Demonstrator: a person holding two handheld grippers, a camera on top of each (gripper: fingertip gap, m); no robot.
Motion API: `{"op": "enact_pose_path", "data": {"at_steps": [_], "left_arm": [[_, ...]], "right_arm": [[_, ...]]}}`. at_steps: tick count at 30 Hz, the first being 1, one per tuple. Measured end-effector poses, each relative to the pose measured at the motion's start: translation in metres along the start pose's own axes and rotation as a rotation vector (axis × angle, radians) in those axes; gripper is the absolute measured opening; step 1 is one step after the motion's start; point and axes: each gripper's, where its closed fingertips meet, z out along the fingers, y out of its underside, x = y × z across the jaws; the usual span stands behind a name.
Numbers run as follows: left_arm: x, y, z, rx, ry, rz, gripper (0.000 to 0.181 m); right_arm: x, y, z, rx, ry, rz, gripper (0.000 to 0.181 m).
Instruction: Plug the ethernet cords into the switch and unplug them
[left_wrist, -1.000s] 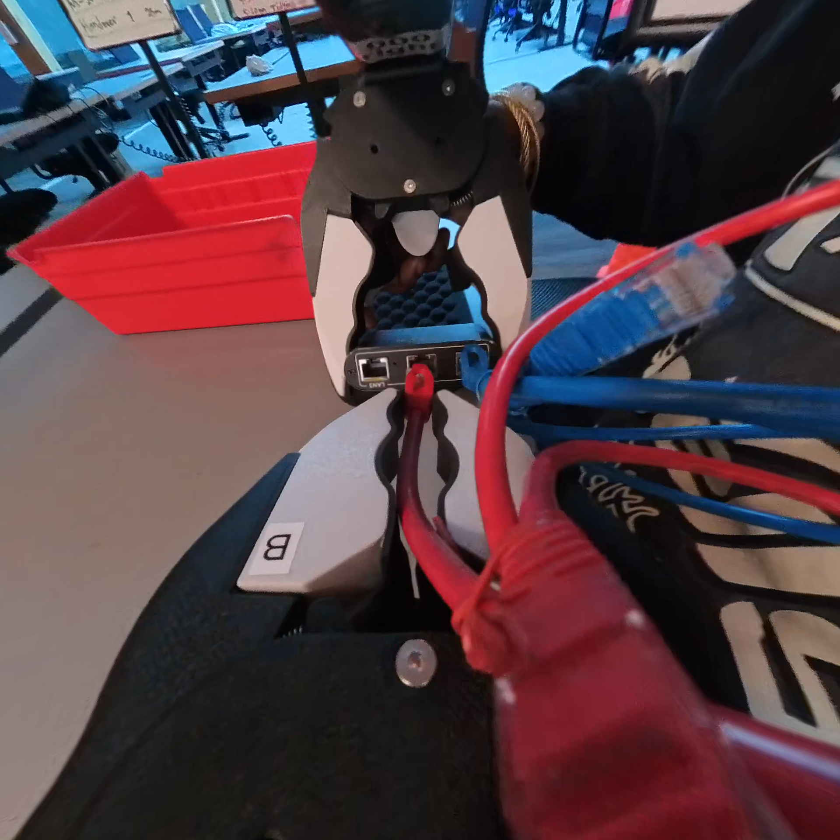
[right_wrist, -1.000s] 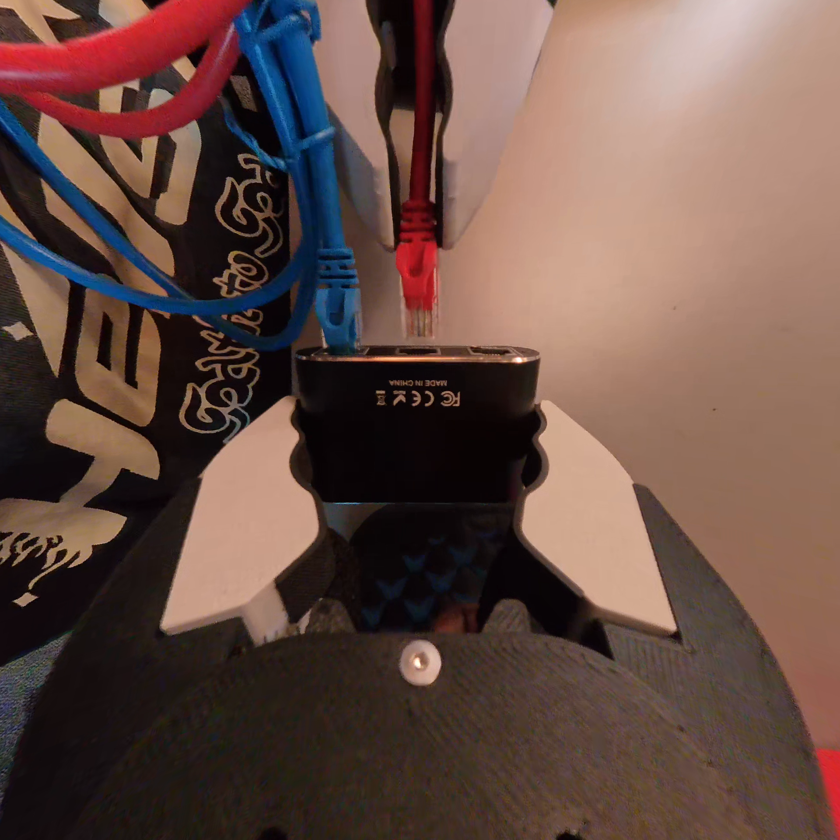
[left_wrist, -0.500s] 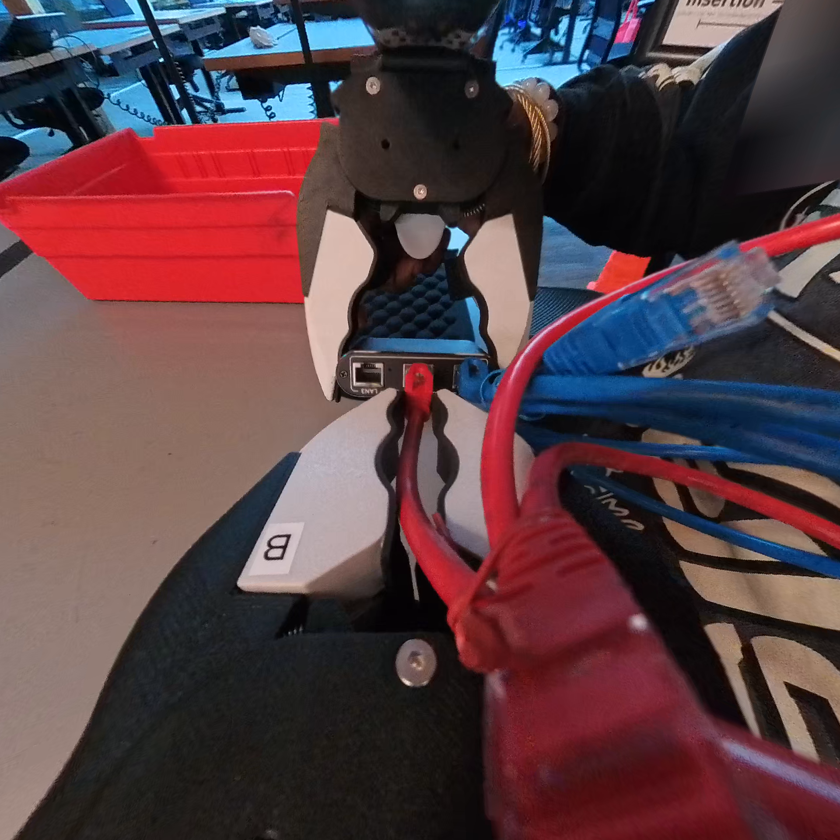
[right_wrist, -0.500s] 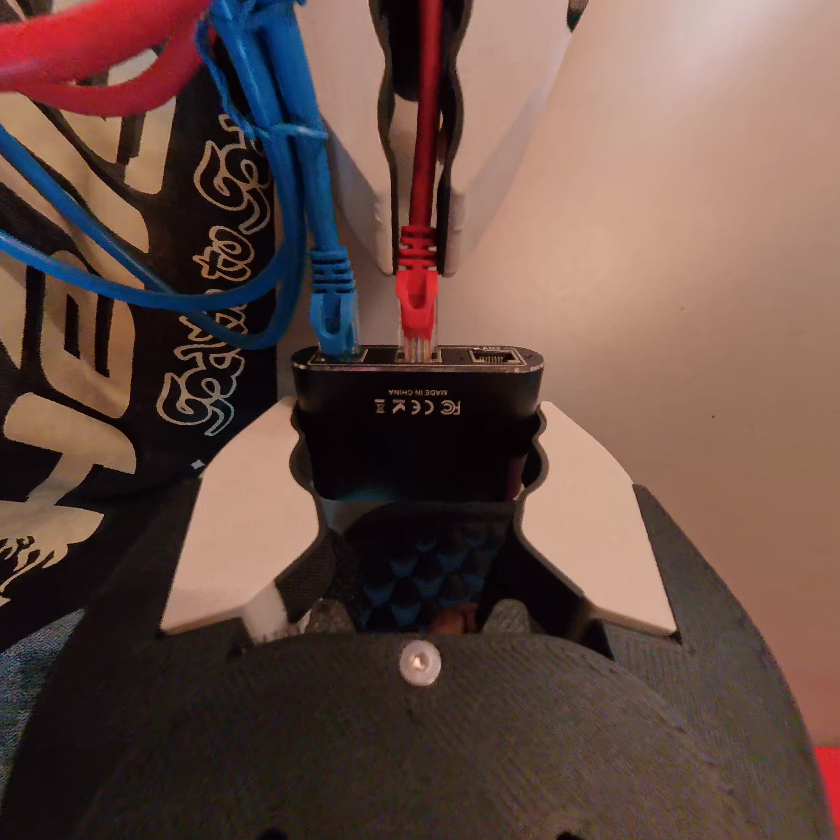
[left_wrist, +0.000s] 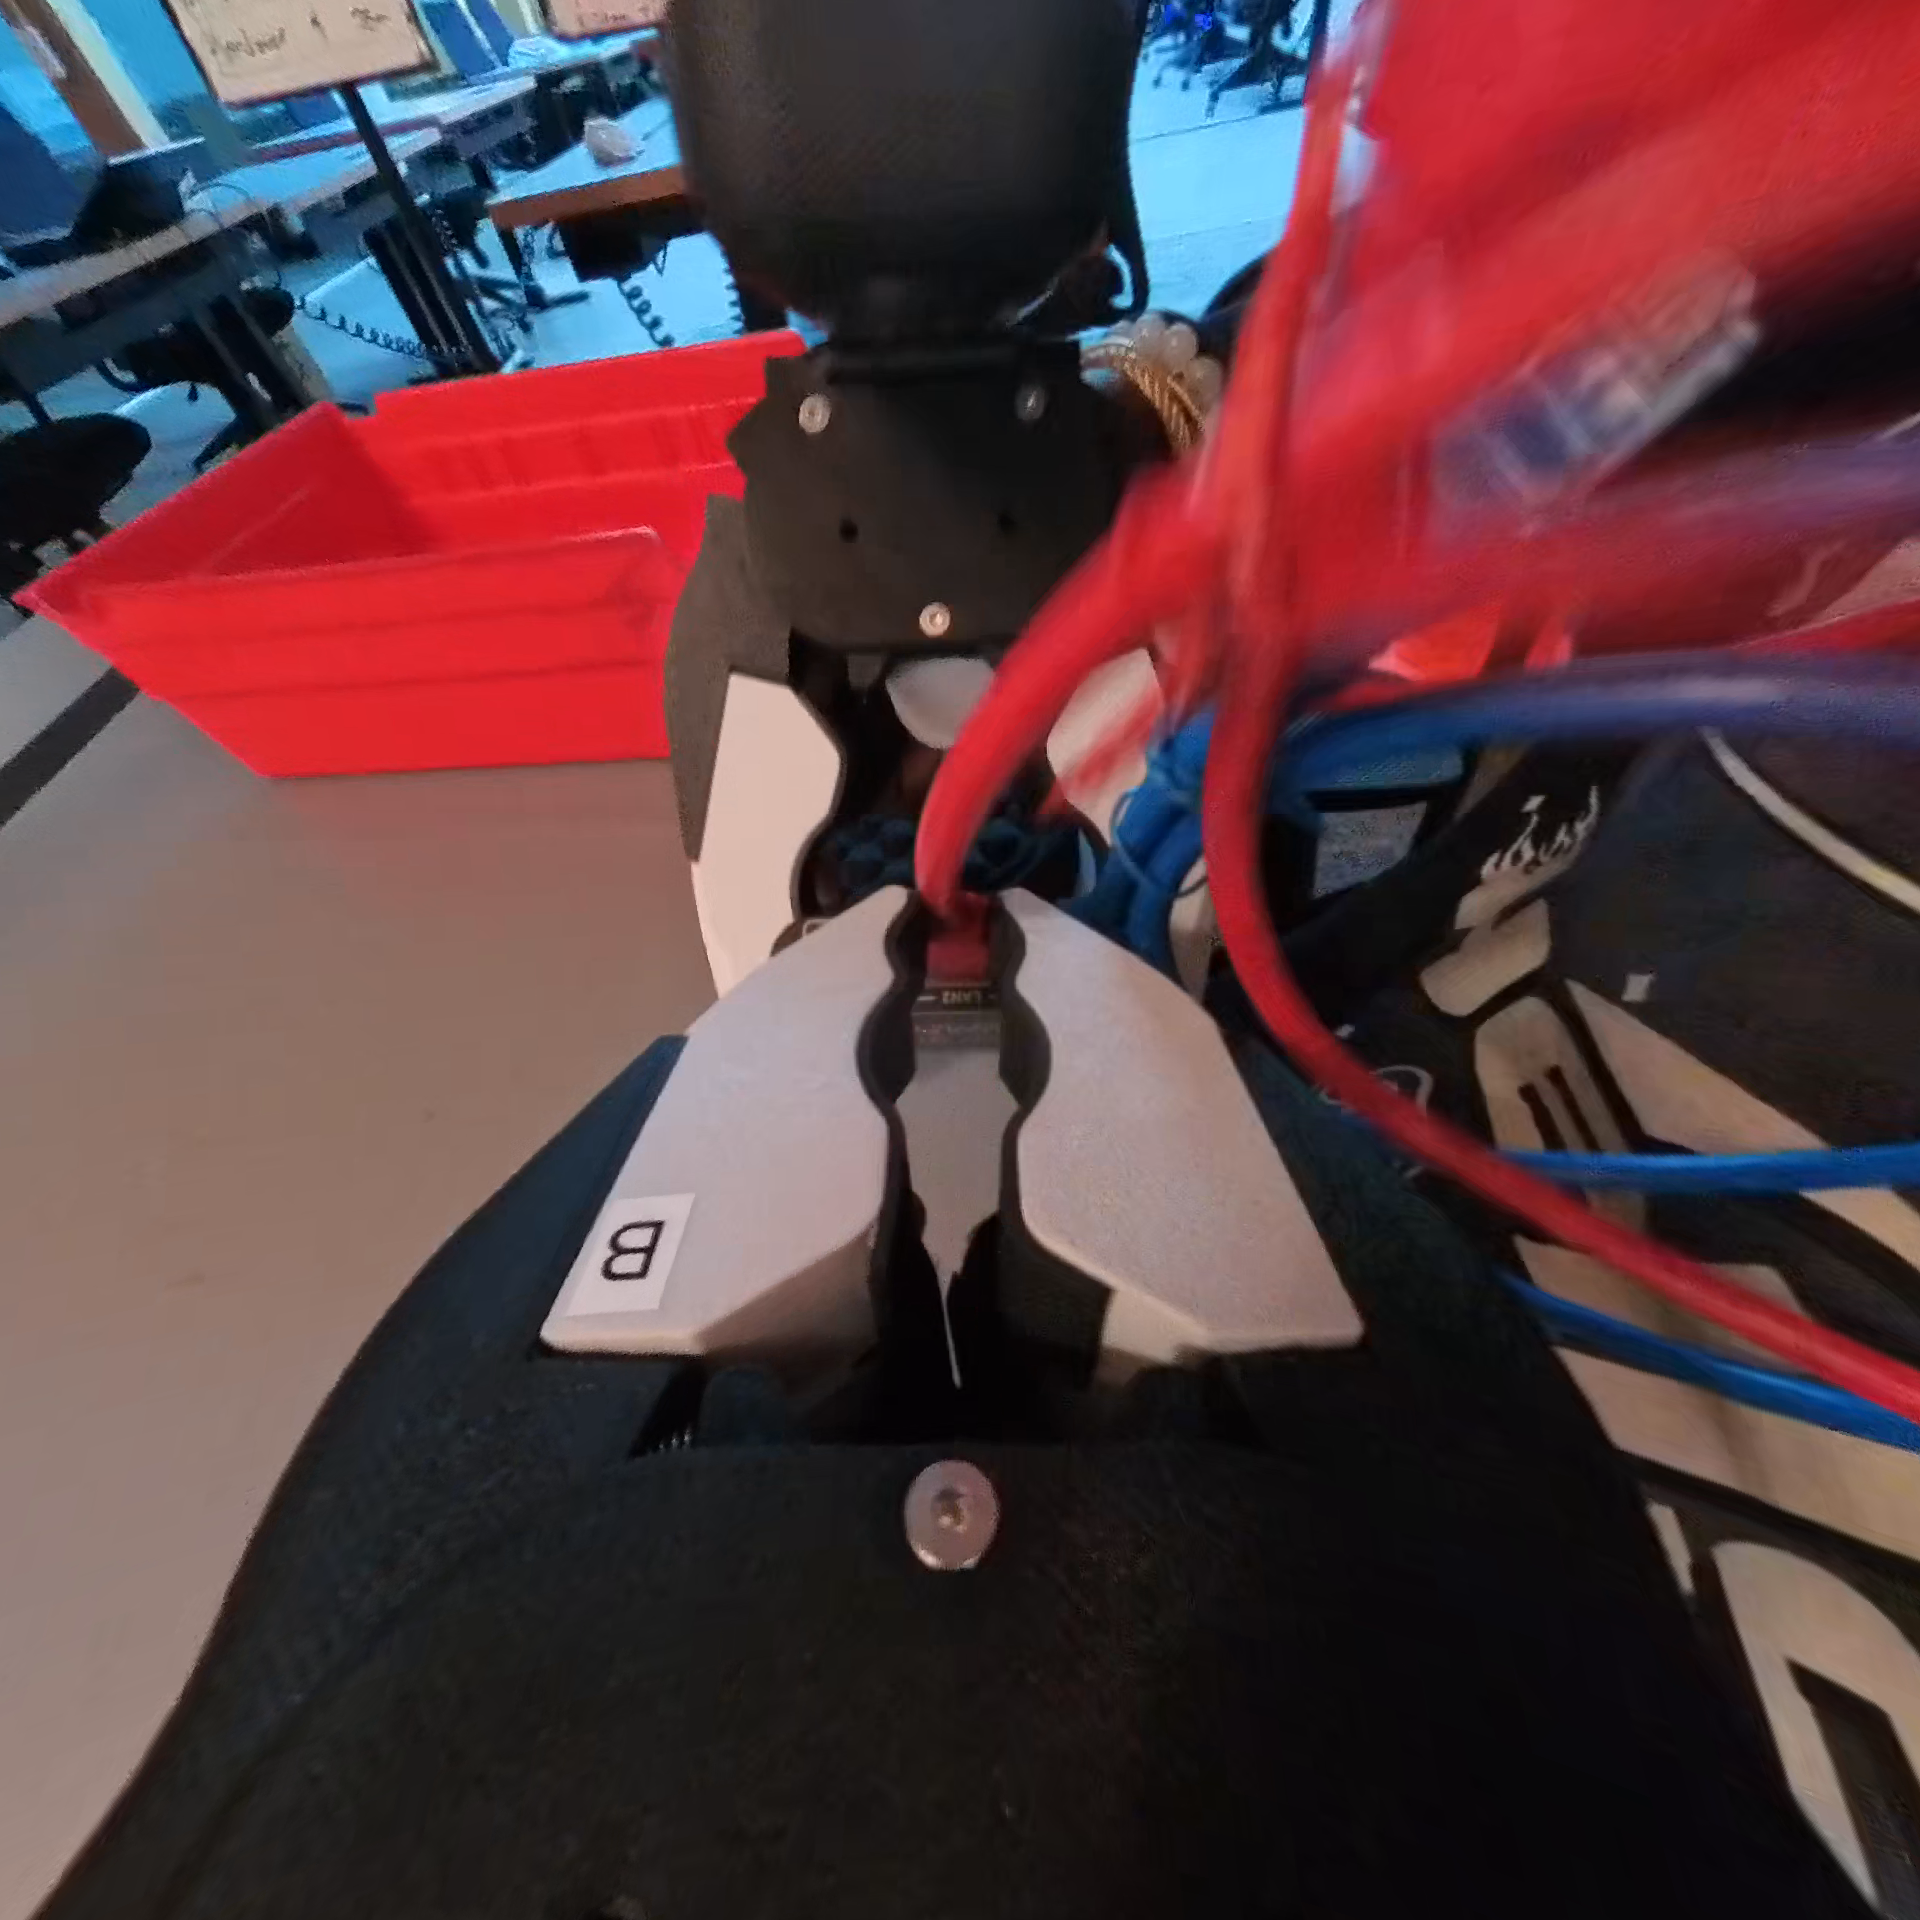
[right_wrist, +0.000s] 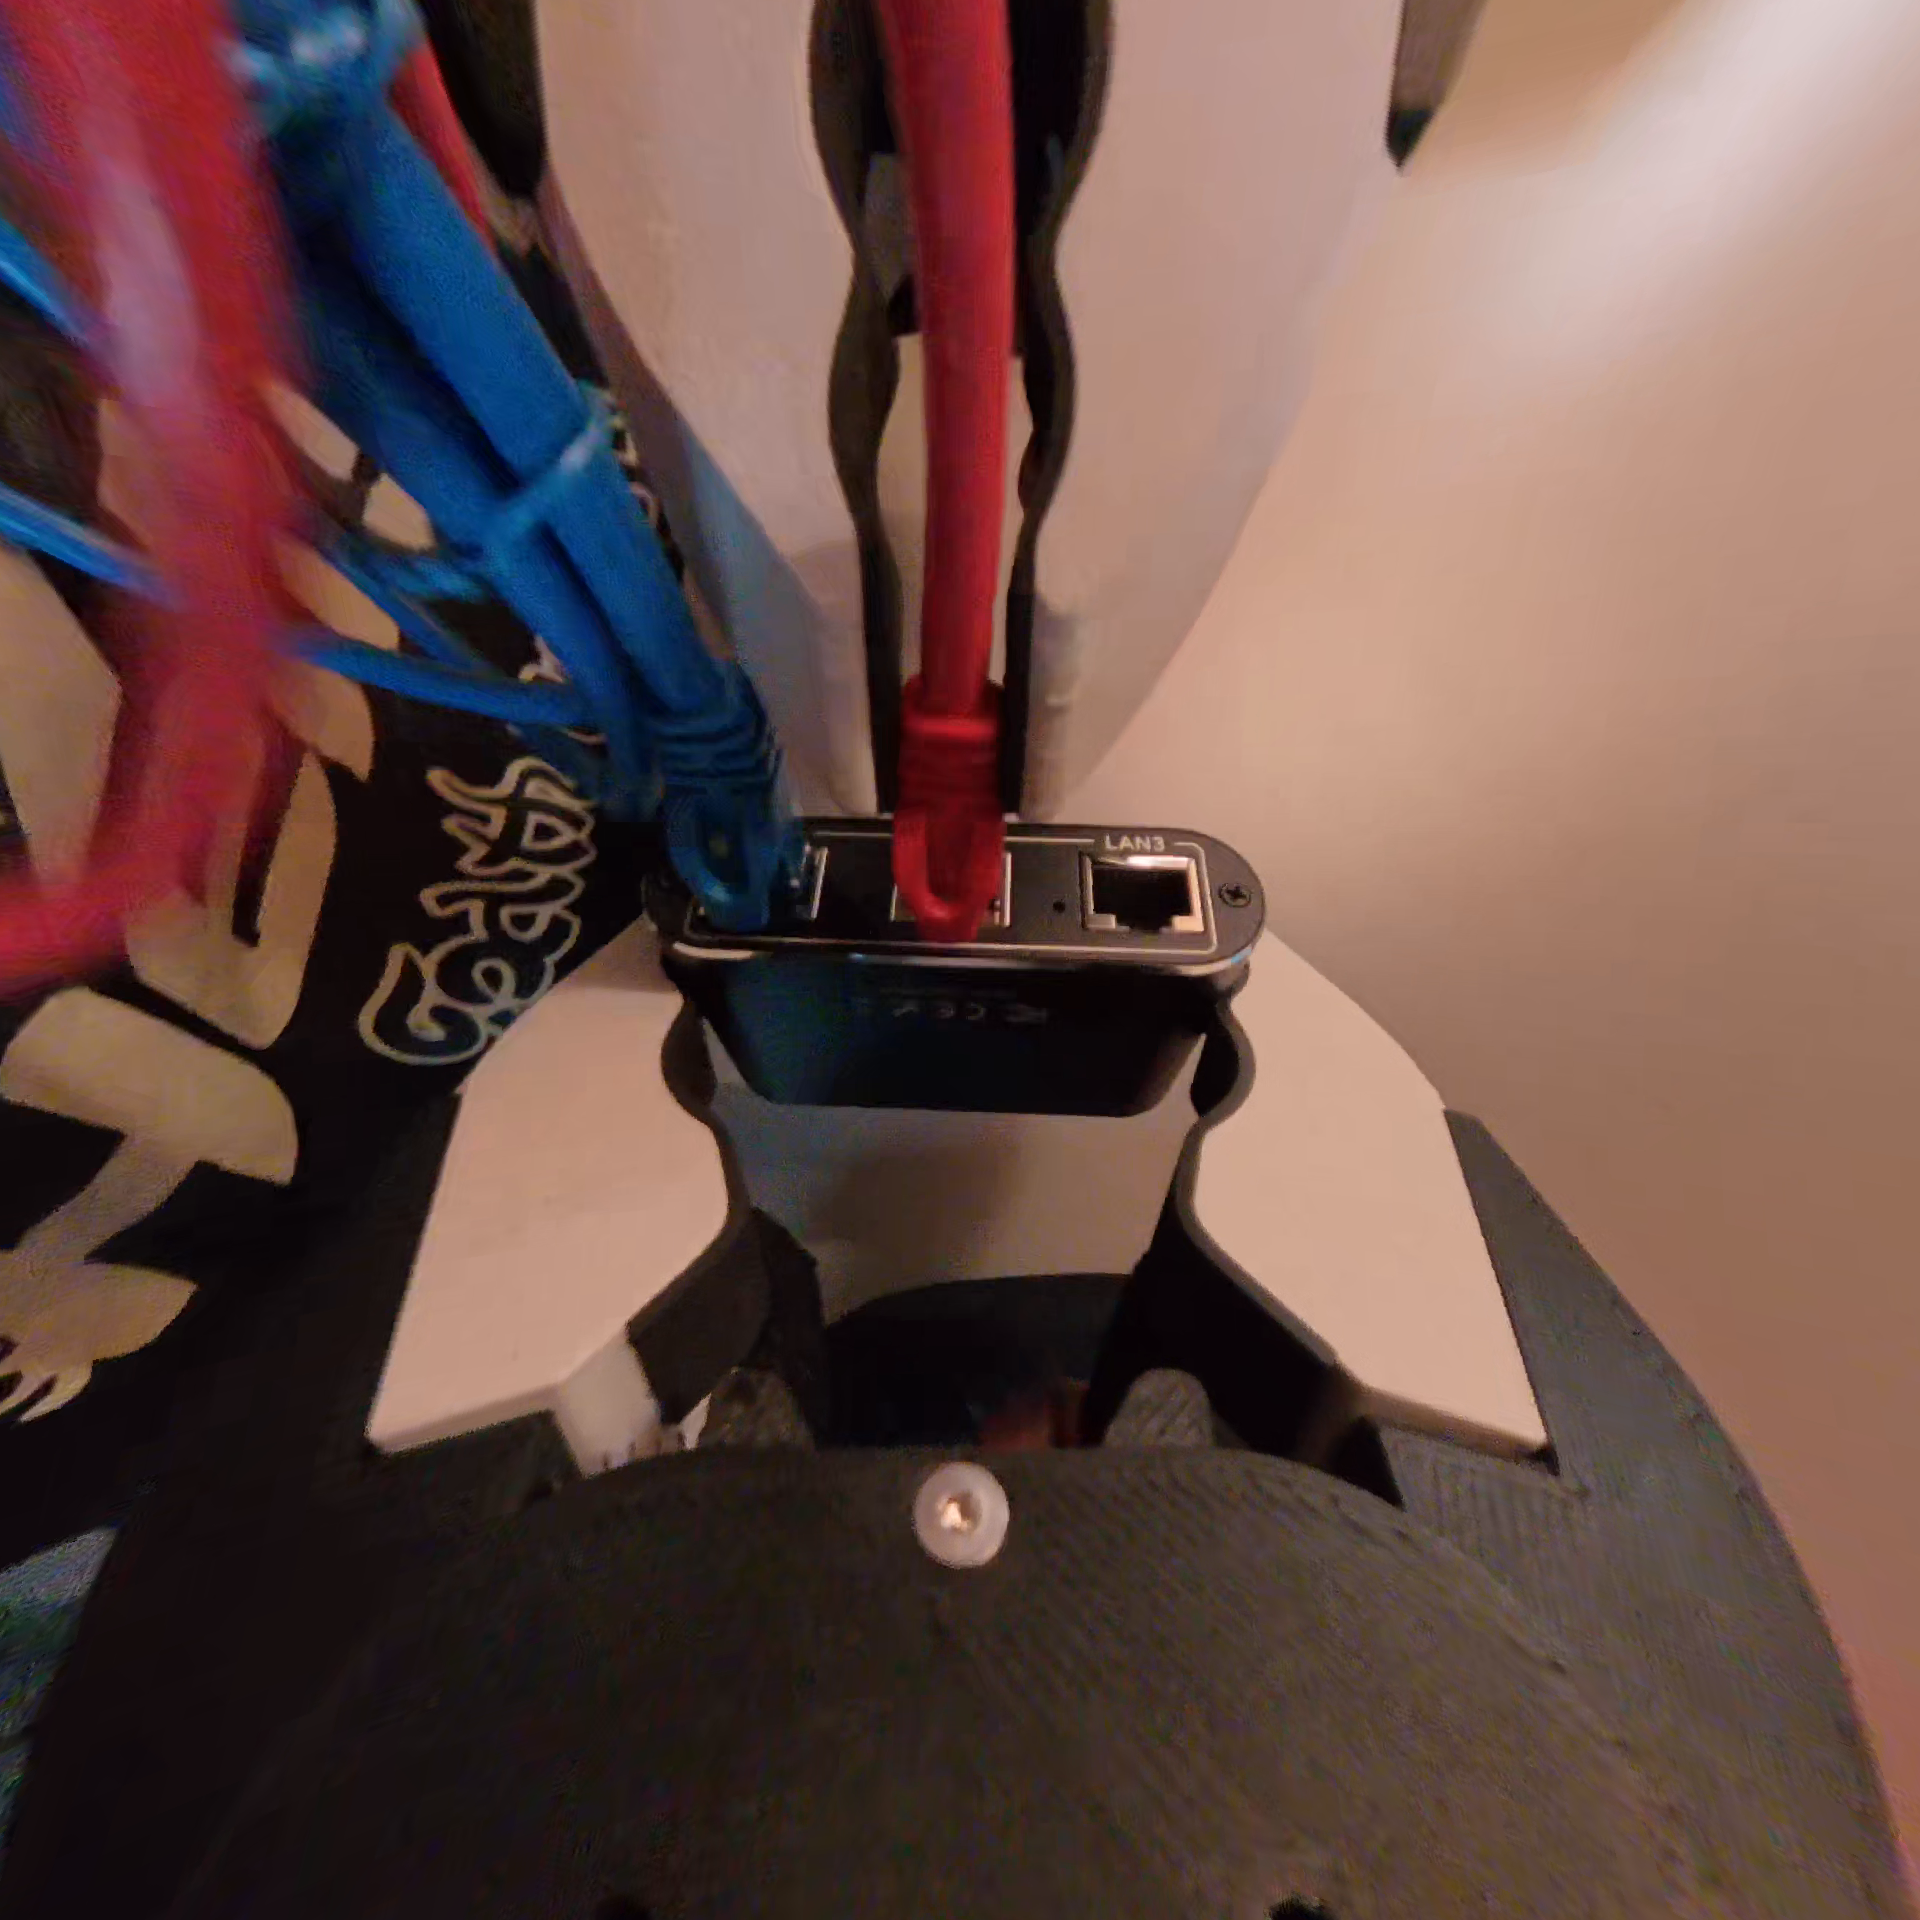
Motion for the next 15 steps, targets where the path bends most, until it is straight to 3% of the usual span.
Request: {"op": "enact_pose_path", "data": {"at_steps": [4, 7, 11, 15], "left_arm": [[-0.016, -0.014, -0.016, 0.084, -0.047, 0.001, 0.014], [-0.034, -0.012, -0.039, 0.151, -0.119, -0.061, 0.036], [-0.07, 0.0, -0.089, 0.28, -0.364, -0.185, 0.036], [-0.083, 0.009, -0.137, 0.391, -0.547, -0.239, 0.036]], "right_arm": [[0.021, -0.018, -0.016, 0.086, 0.087, 0.01, 0.092], [0.04, -0.014, -0.027, 0.06, 0.173, 0.024, 0.092], [0.057, 0.006, -0.033, -0.019, 0.198, 0.109, 0.092], [0.067, 0.014, -0.038, -0.105, 0.211, 0.163, 0.092]]}}
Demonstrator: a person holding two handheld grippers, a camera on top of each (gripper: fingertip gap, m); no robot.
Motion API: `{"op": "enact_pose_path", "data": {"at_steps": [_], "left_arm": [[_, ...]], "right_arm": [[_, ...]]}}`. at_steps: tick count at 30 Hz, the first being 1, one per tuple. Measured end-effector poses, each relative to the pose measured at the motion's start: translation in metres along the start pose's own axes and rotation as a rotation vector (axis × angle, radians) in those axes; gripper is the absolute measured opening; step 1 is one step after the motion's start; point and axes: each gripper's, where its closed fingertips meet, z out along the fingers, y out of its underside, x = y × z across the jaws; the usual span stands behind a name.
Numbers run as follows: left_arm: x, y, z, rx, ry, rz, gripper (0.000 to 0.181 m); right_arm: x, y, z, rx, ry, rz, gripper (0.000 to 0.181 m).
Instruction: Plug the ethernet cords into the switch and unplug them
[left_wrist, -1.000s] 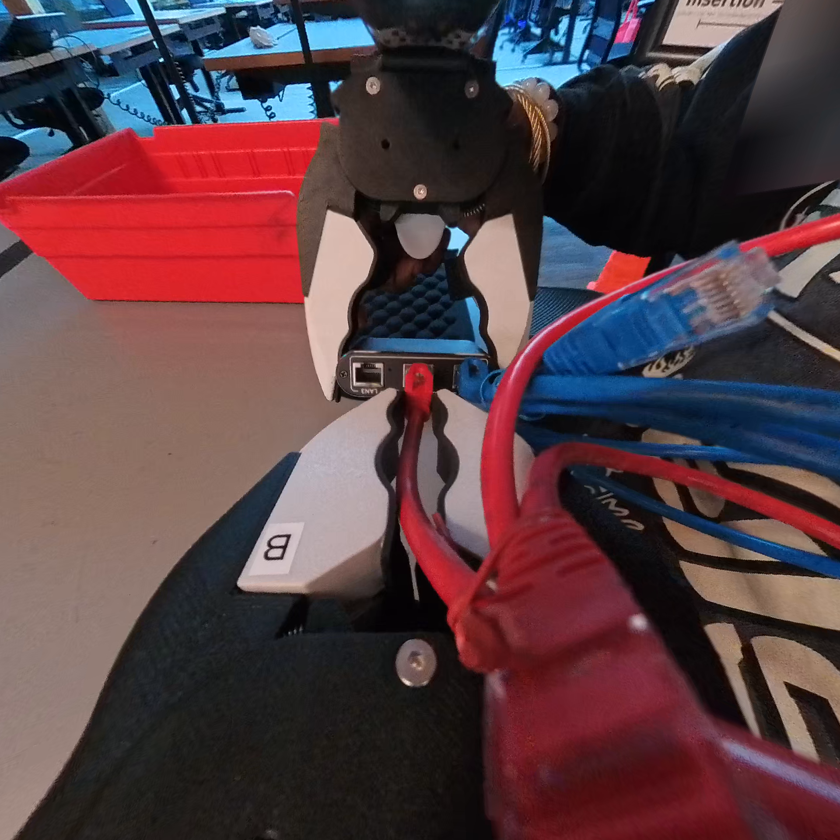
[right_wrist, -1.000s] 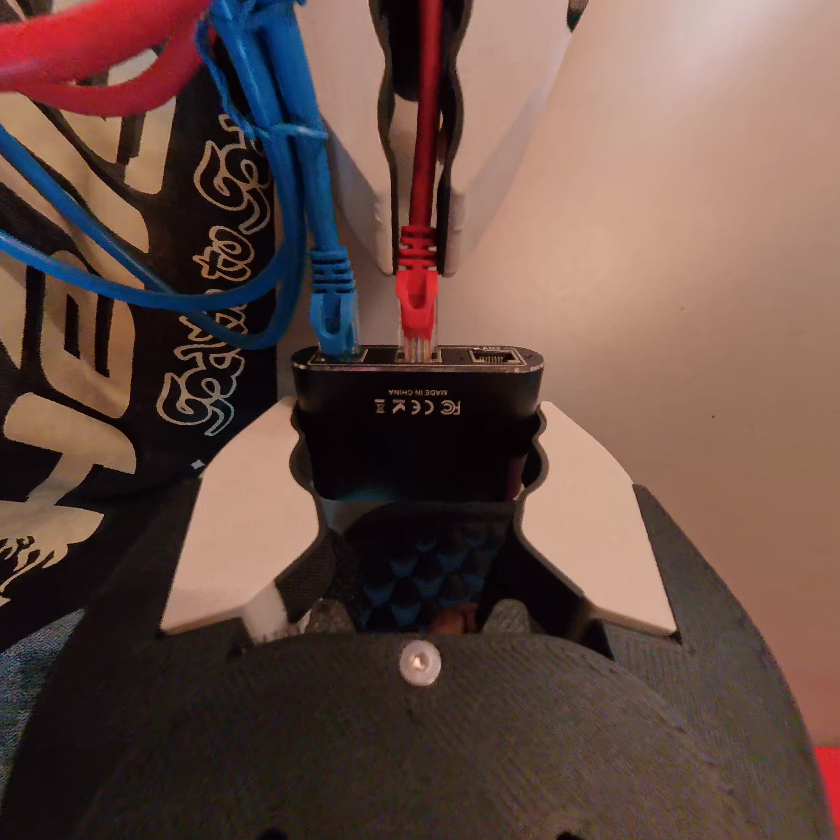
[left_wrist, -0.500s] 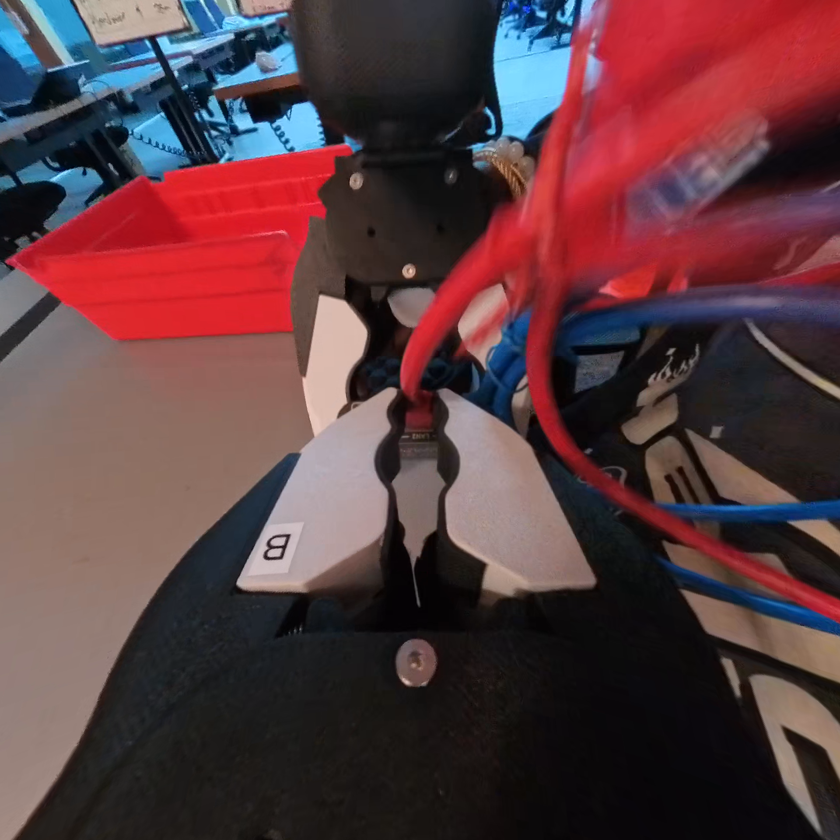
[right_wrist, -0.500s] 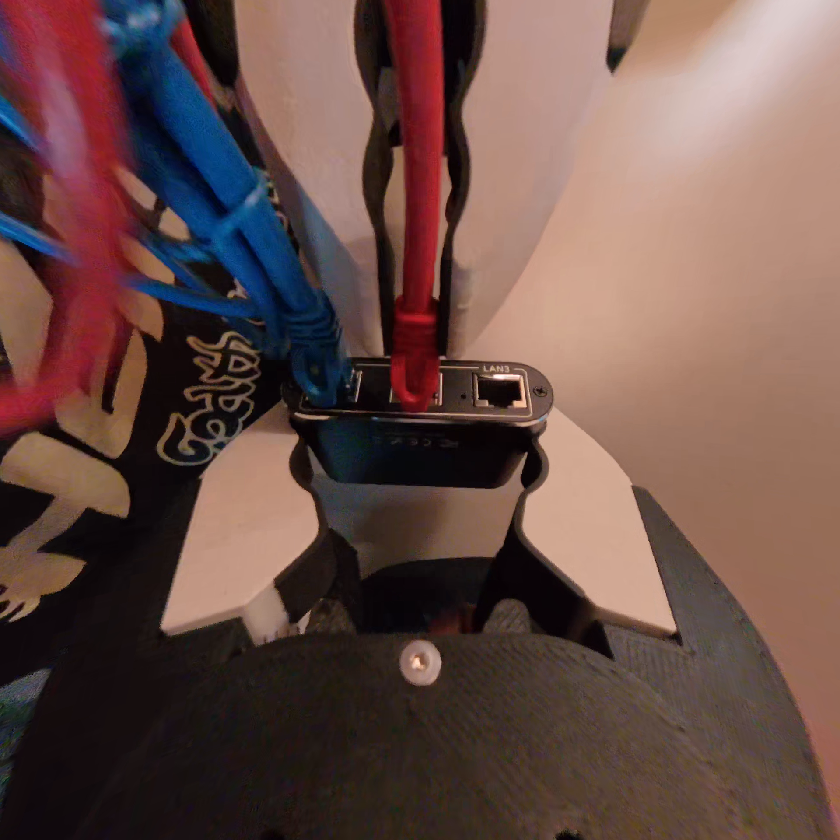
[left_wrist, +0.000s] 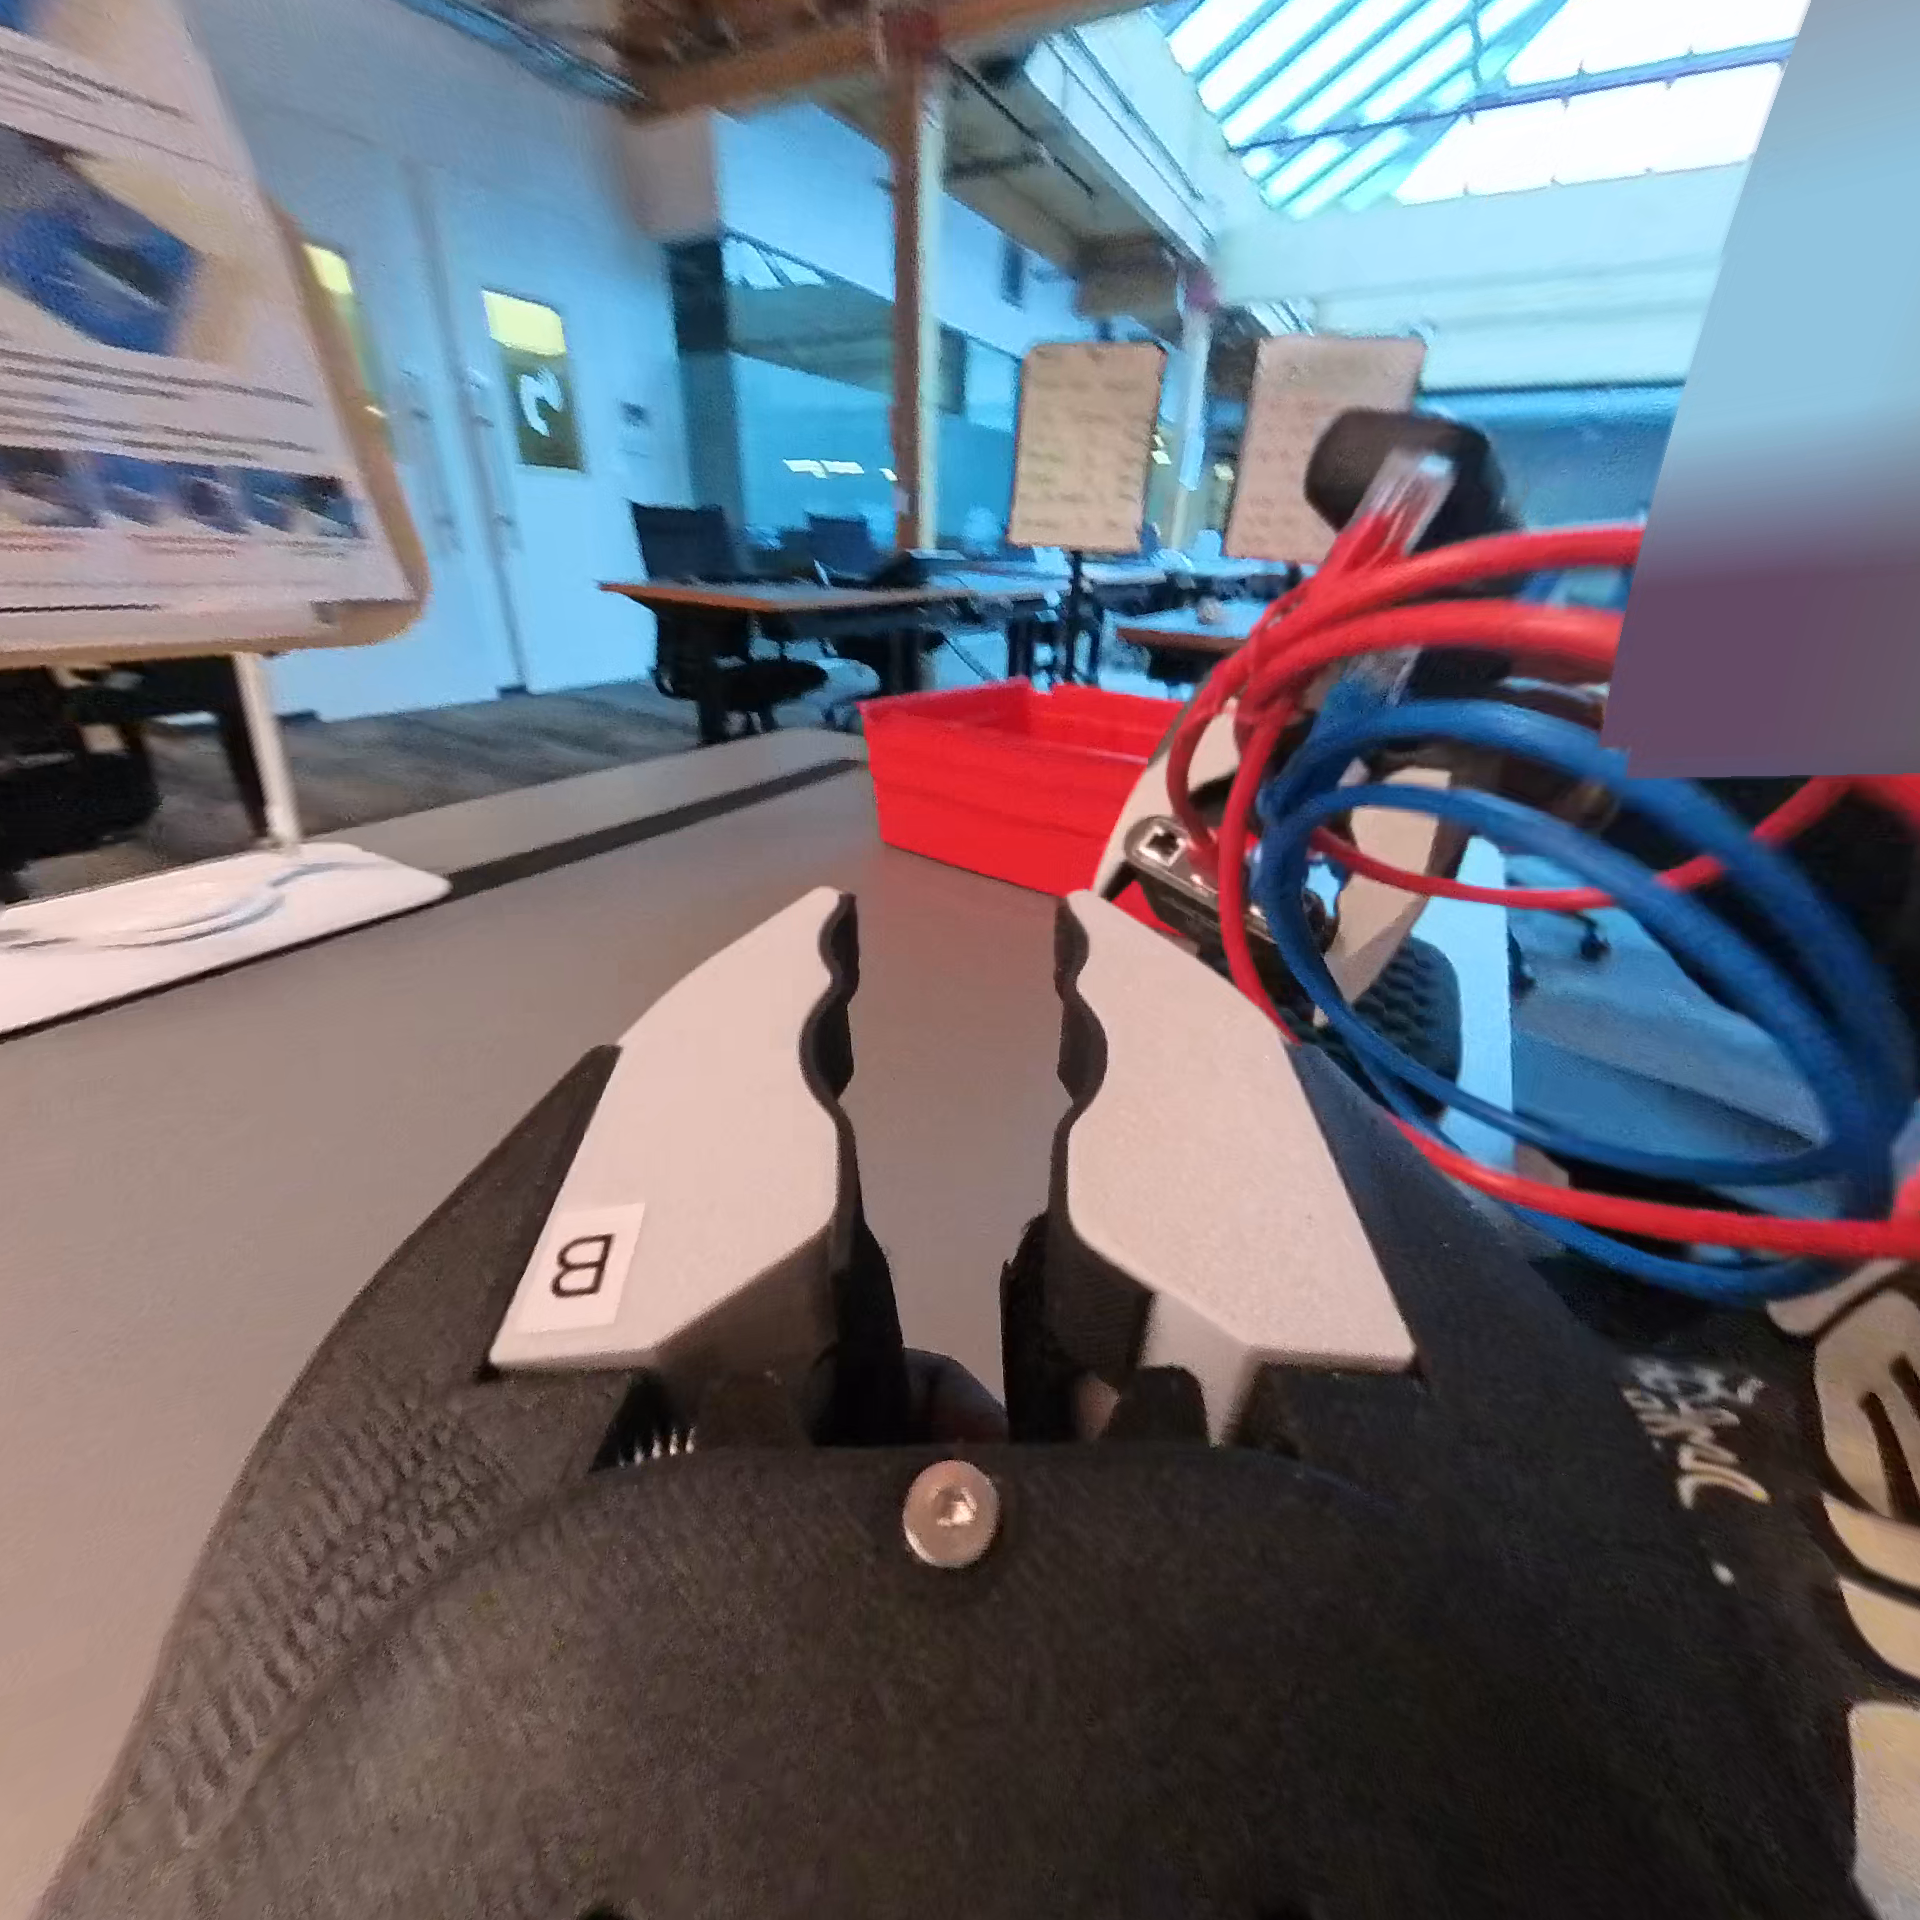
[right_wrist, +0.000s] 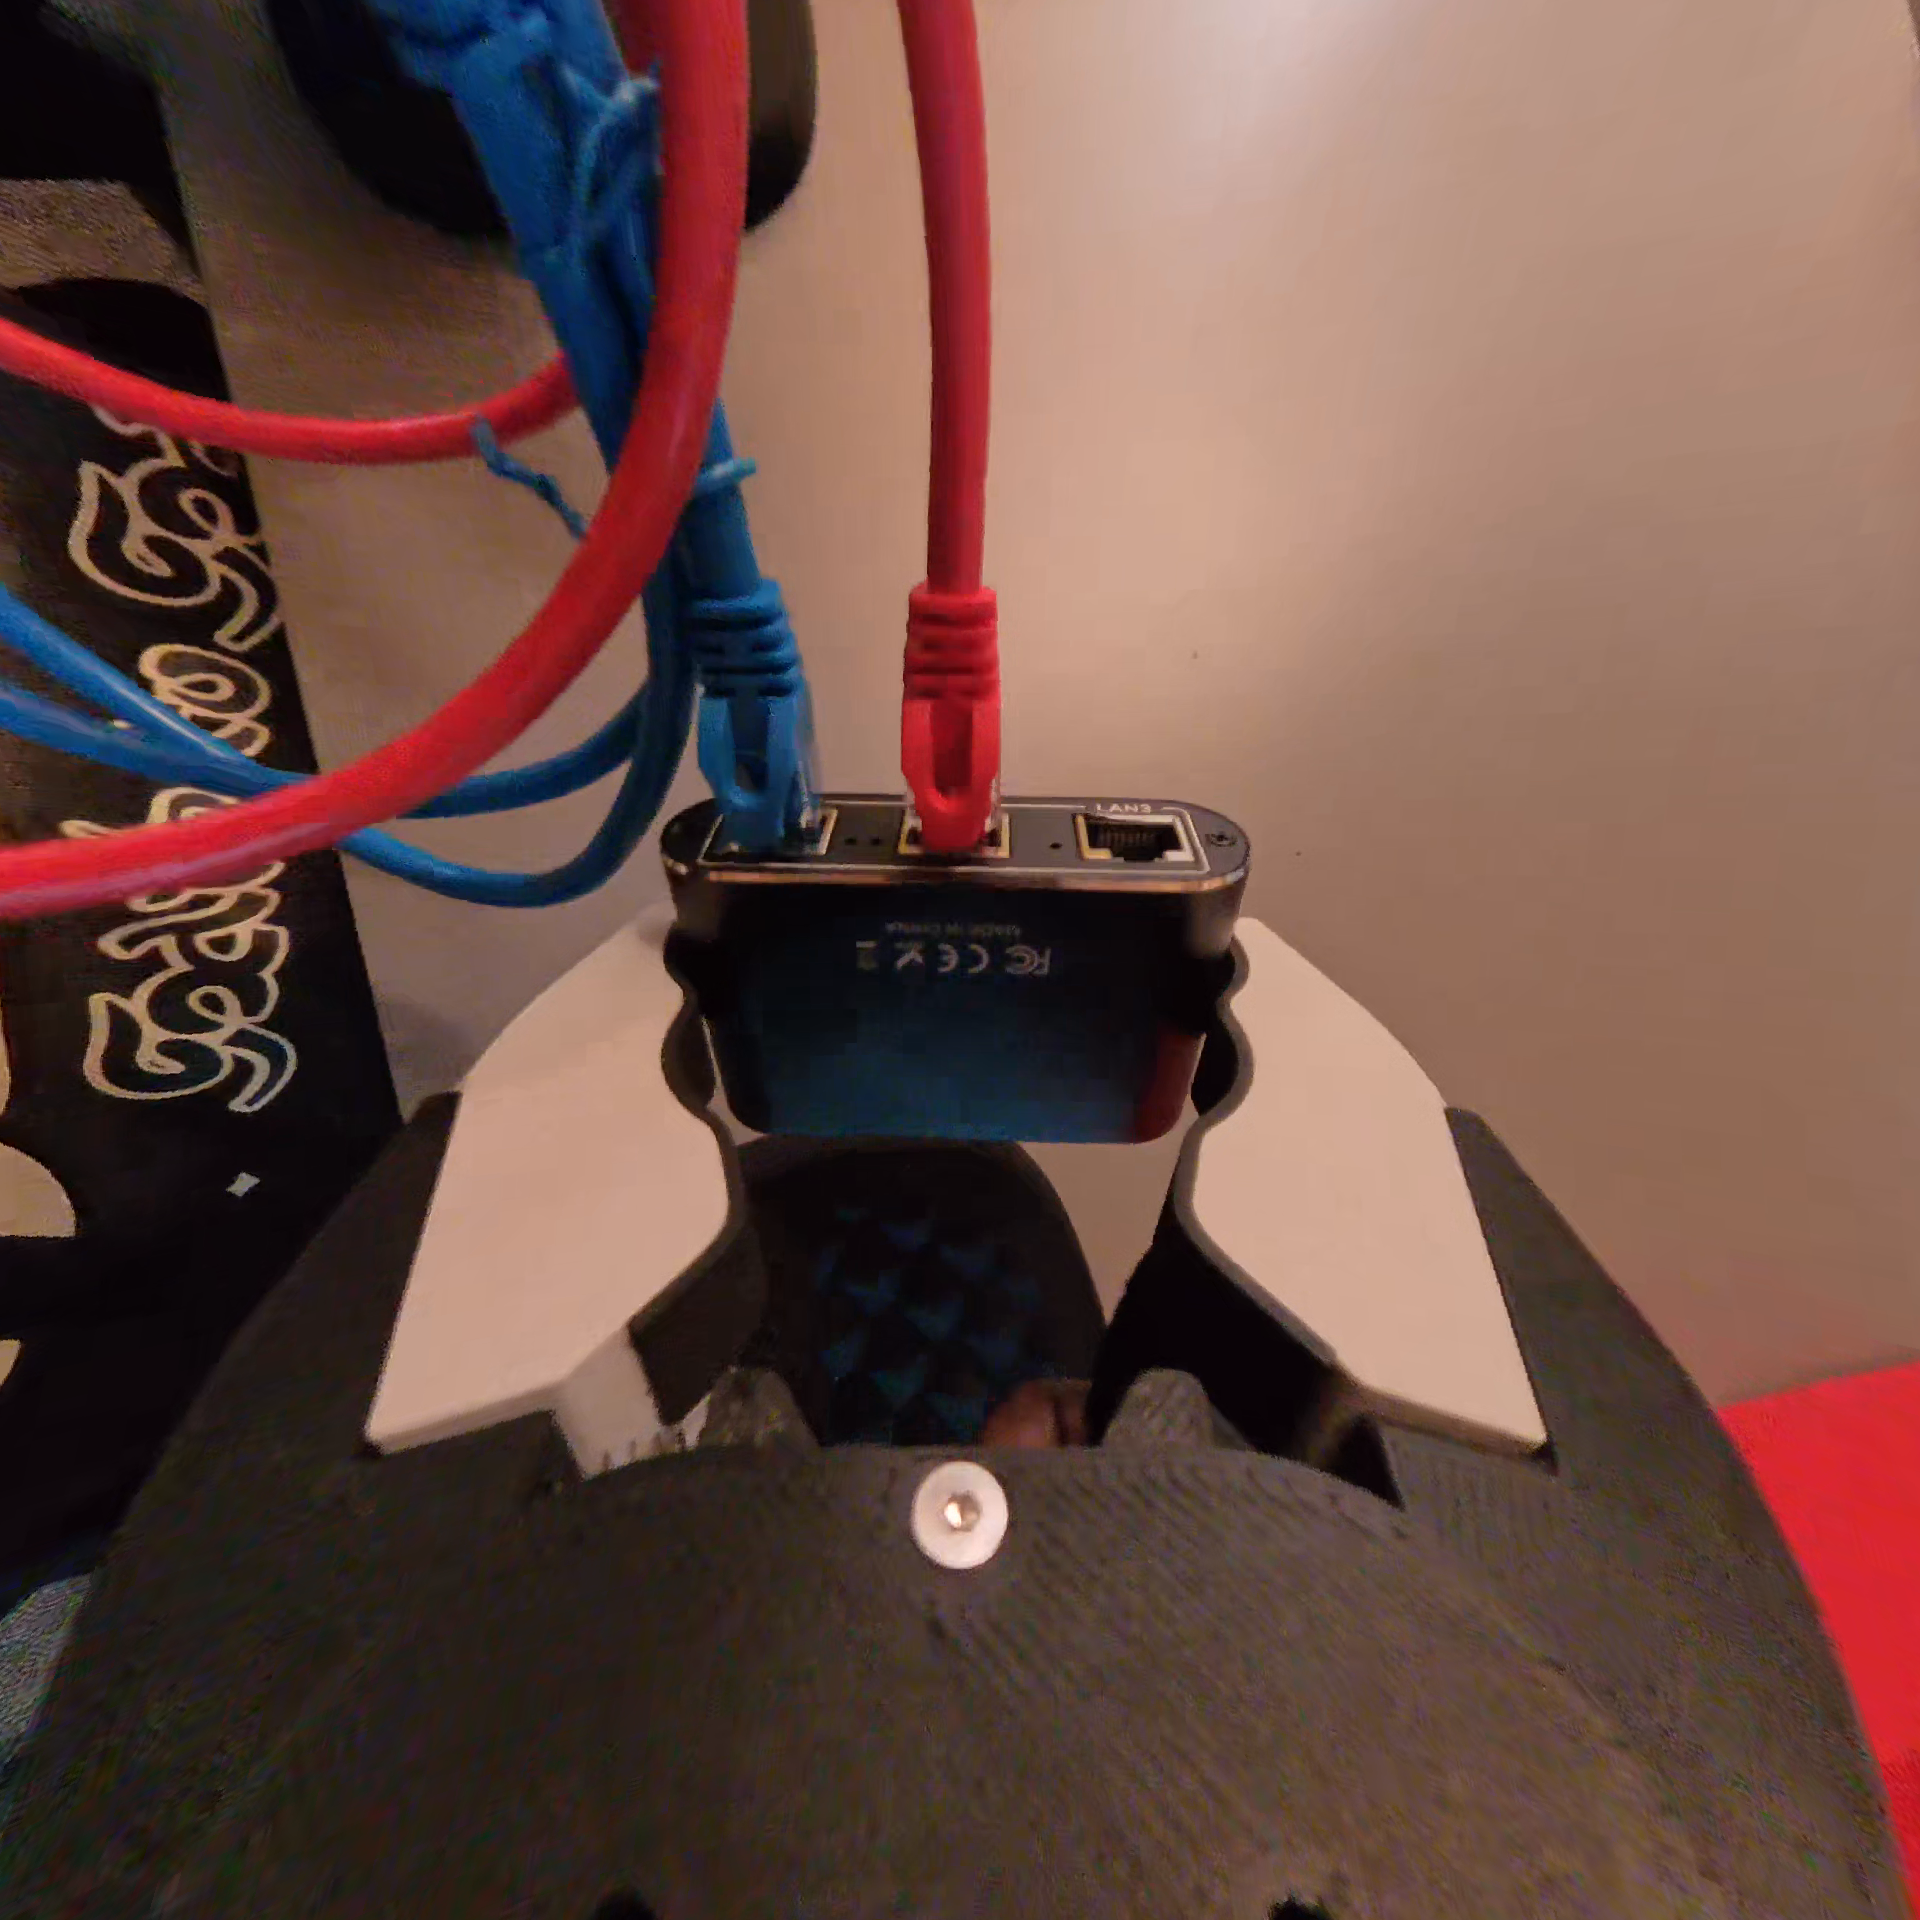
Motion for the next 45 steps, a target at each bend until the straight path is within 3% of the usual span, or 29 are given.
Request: {"op": "enact_pose_path", "data": {"at_steps": [4, 7, 9, 11, 13, 16, 21, 23, 25, 27, 28, 29, 31, 33, 36, 38, 40, 42, 45], "left_arm": [[-0.009, 0.004, -0.004, 0.048, 0.015, -0.155, 0.037], [-0.022, 0.008, 0.004, 0.073, 0.057, -0.381, 0.052], [-0.019, 0.0, 0.012, 0.093, 0.186, -0.526, 0.065], [0.001, 0.001, 0.024, -0.007, 0.398, -0.642, 0.079], [0.012, 0.014, 0.039, -0.153, 0.477, -0.593, 0.081], [0.022, 0.013, 0.044, -0.264, 0.492, -0.322, 0.069], [0.005, -0.027, 0.041, -0.256, 0.316, 0.029, 0.074], [0.019, -0.045, 0.047, -0.235, 0.355, 0.045, 0.084], [0.043, -0.044, 0.058, -0.279, 0.443, 0.058, 0.081], [0.059, -0.037, 0.07, -0.336, 0.512, 0.074, 0.071], [0.067, -0.036, 0.074, -0.35, 0.557, 0.074, 0.057], [0.073, -0.036, 0.076, -0.358, 0.598, 0.071, 0.031], [0.075, -0.039, 0.077, -0.351, 0.625, 0.043, 0.026], [0.075, -0.05, 0.078, -0.276, 0.616, 0.008, 0.025], [0.062, -0.07, 0.074, -0.071, 0.511, 0.082, 0.025], [0.054, -0.092, 0.064, 0.107, 0.466, 0.085, 0.025], [0.048, -0.115, 0.049, 0.318, 0.411, 0.1, 0.025], [0.045, -0.125, 0.037, 0.45, 0.392, 0.062, 0.024], [0.049, -0.122, 0.031, 0.538, 0.383, 0.019, 0.024]], "right_arm": [[0.01, -0.022, -0.011, 0.015, 0.105, -0.139, 0.092], [0.01, -0.05, -0.023, 0.055, 0.187, -0.331, 0.091], [0.013, -0.063, -0.026, 0.031, 0.251, -0.47, 0.091], [0.015, -0.073, -0.024, 0.012, 0.297, -0.59, 0.091], [0.014, -0.082, -0.025, 0.004, 0.334, -0.708, 0.091], [0.021, -0.092, -0.034, -0.034, 0.454, -0.901, 0.09], [0.017, -0.107, -0.05, -0.064, 0.534, -1.088, 0.09], [0.013, -0.113, -0.051, -0.074, 0.54, -1.135, 0.091], [0.006, -0.12, -0.051, -0.062, 0.533, -1.181, 0.09], [-0.001, -0.126, -0.052, -0.051, 0.529, -1.221, 0.091], [-0.004, -0.128, -0.052, -0.045, 0.526, -1.236, 0.09], [-0.005, -0.13, -0.053, -0.043, 0.525, -1.243, 0.09], [-0.003, -0.133, -0.057, -0.015, 0.545, -1.214, 0.091], [-0.003, -0.144, -0.065, 0.12, 0.564, -1.124, 0.092], [-0.004, -0.171, -0.103, 0.539, 0.553, -0.765, 0.086], [0.008, -0.18, -0.138, 0.864, 0.501, -0.411, 0.079], [0.007, -0.178, -0.153, 1.165, 0.202, -0.039, 0.063], [0.003, -0.175, -0.154, 1.359, -0.106, 0.198, 0.061], [-0.002, -0.181, -0.134, 1.342, -0.308, 0.274, 0.06]]}}
